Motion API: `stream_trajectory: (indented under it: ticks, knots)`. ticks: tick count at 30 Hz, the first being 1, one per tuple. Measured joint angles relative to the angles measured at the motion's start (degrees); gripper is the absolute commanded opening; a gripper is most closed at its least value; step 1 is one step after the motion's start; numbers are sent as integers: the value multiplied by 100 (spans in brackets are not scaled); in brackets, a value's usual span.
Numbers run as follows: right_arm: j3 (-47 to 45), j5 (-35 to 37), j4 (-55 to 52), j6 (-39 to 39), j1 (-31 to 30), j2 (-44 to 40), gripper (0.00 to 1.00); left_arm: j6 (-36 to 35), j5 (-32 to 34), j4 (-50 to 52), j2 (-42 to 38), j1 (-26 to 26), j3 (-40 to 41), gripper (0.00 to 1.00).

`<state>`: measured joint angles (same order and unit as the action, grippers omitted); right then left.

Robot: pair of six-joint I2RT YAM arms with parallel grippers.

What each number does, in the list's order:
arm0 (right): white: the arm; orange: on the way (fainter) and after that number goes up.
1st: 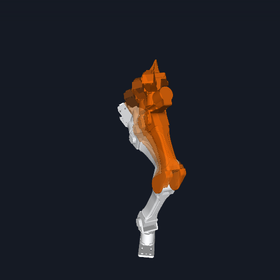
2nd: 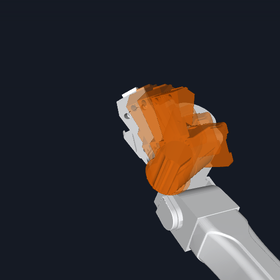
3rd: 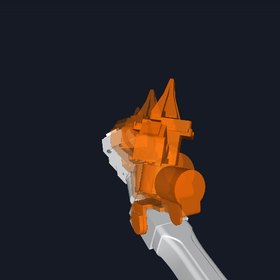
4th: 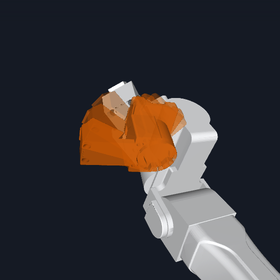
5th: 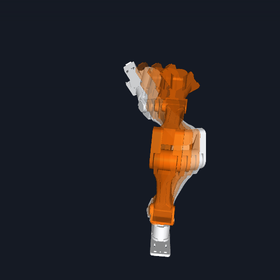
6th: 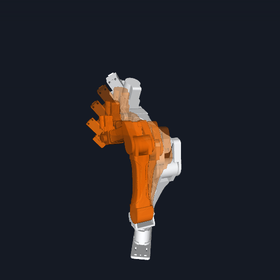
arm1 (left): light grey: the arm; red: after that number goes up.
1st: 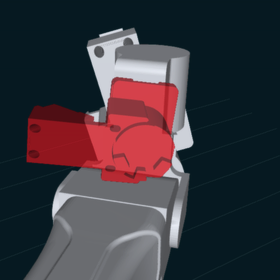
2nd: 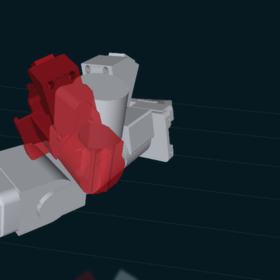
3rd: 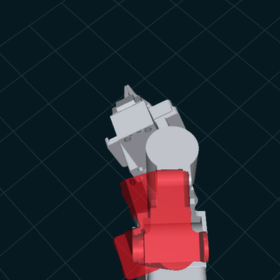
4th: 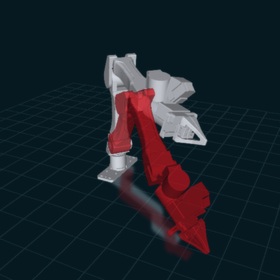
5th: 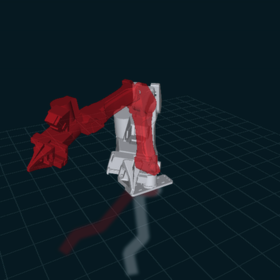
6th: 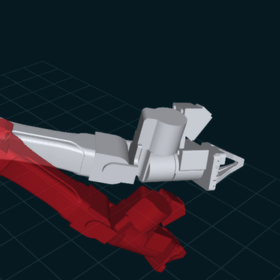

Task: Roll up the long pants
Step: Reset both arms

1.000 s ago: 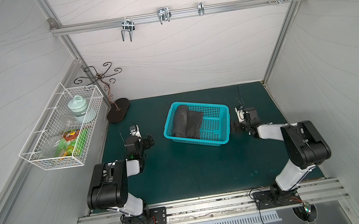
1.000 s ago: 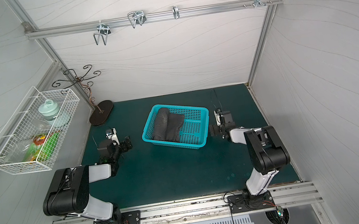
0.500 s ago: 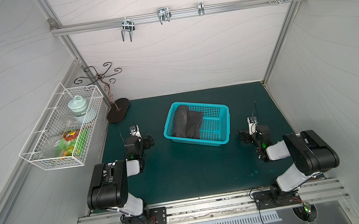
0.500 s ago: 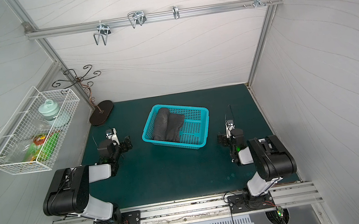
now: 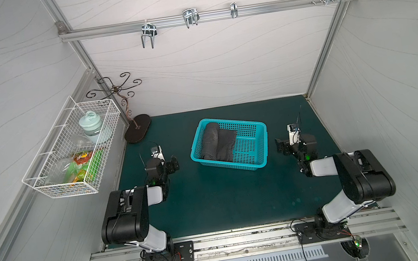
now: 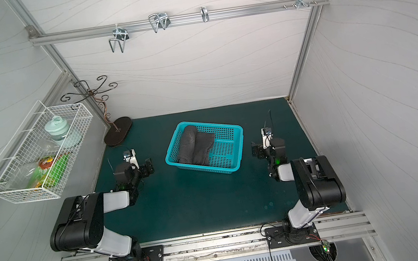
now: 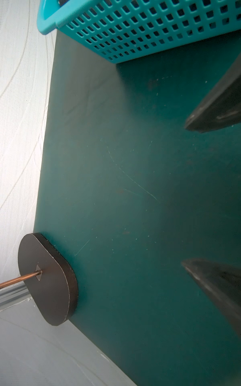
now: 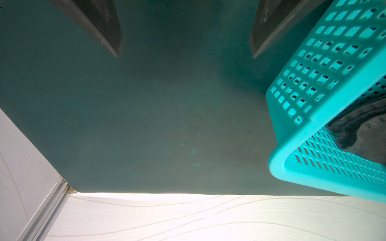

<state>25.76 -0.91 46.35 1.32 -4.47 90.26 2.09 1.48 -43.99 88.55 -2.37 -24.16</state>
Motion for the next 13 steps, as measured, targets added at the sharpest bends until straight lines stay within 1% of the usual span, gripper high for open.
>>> stream_trajectory:
  ticks: [13]
  knots:
    - [44,-70,-109,2,0,74,99,0,-2,0,0,0,0,99]
